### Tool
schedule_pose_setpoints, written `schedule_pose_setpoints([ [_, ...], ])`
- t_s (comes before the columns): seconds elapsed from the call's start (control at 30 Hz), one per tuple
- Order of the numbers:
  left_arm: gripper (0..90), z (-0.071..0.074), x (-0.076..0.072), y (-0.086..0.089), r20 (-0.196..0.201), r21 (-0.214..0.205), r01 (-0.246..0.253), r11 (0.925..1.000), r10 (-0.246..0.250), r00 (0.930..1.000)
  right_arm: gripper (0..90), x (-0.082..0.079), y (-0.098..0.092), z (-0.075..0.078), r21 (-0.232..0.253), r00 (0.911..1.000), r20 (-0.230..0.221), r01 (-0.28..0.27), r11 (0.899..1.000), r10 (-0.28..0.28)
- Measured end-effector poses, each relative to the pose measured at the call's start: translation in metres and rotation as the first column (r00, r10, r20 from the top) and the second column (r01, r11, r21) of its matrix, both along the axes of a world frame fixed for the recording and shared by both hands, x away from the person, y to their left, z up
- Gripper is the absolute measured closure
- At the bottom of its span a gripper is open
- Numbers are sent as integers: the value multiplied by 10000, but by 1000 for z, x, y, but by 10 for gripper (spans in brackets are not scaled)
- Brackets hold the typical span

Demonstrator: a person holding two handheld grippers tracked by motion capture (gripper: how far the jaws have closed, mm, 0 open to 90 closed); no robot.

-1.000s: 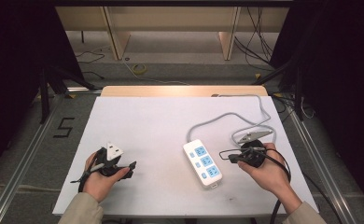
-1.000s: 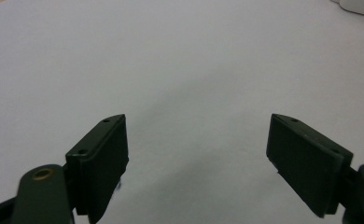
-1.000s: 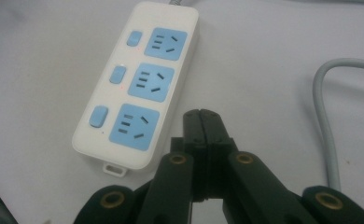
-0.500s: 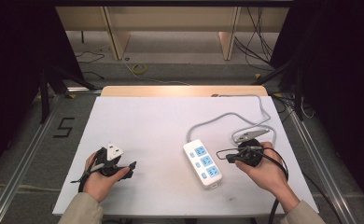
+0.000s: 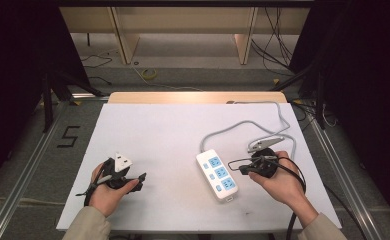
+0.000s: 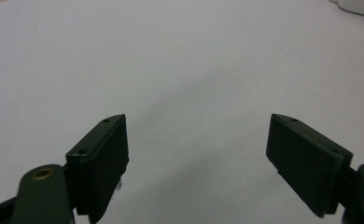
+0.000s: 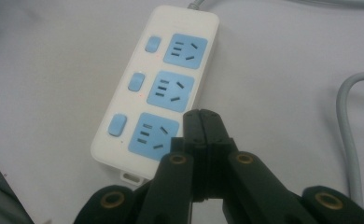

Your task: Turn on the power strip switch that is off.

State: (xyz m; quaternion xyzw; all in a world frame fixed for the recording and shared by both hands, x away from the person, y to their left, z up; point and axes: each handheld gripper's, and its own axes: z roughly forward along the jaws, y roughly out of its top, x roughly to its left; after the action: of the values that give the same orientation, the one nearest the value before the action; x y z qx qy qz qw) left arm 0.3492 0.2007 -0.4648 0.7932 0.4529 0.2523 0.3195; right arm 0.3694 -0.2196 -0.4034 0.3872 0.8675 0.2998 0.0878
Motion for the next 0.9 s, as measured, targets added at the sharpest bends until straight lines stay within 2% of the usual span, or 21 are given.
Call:
schedule_pose_setpoints([
  [0.9, 208, 1, -1, -2, 63, -28, 17, 10000, -17, 10000, 900, 1, 14, 2, -82, 9995, -123, -295, 9995, 294],
])
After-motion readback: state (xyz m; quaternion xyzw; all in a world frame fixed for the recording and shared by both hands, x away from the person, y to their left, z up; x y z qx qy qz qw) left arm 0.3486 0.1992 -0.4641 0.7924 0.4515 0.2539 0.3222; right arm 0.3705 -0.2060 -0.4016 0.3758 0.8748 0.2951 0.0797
